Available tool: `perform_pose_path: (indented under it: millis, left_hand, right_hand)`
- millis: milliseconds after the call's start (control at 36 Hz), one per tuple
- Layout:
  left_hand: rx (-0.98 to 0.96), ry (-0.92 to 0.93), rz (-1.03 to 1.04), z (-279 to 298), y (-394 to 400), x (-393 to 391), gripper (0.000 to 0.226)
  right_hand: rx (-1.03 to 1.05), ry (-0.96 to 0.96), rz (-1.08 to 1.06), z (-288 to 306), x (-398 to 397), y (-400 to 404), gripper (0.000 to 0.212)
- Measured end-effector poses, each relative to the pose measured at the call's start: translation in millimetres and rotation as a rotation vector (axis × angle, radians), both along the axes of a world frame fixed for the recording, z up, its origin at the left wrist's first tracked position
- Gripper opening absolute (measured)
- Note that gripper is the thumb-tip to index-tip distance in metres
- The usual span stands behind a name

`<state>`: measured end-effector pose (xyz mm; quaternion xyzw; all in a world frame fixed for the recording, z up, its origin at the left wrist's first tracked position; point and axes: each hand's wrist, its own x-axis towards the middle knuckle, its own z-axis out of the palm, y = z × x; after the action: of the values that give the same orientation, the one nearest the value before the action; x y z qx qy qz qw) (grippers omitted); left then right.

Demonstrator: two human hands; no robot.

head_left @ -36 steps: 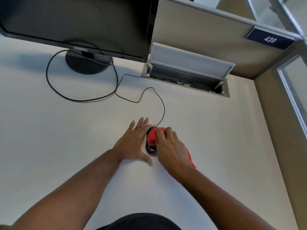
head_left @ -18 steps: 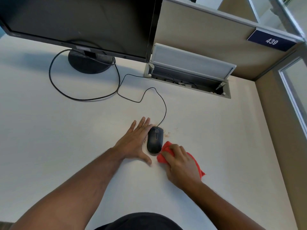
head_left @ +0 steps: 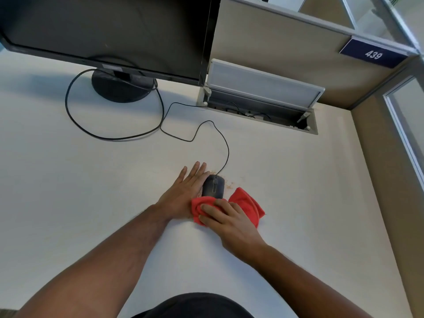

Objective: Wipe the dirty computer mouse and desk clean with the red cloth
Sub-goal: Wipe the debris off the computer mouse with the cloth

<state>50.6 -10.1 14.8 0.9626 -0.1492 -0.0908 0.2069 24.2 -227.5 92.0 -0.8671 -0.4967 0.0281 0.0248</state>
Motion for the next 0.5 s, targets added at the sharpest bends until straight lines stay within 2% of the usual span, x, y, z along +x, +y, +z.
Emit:
perform_pose_path:
  millis: [83,167,278,361,417,500]
  left_hand:
    - [-0.007,0.023,-0.002,0,0,0,0.14]
    - [-0.025,0.021,0.003,-2,0,0,0.152]
    - [-0.062,0.041,0.027,-1,0,-1,0.16]
    - [-0.066,0.046,0.023,0,1,-1,0.161]
    - [-0.072,0.04,0.027,0,1,-1,0.159]
    - [-0.11,0.046,0.046,2,0,-1,0.154]
  right_hand:
    - [0.039,0.031,-0.008,0,3,-11,0.062]
    - [0.063,0.063,-0.022,-1,7,-20,0.05]
    - [0.299,0.148,-0.163,-8,9,-29,0.034]
    - [0.493,0.171,-0.446,-11,9,-29,0.042]
    - [0.496,0.236,-0.613,-11,8,-25,0.048]
    - [0.368,0.303,-0.59,-16,2,-25,0.046]
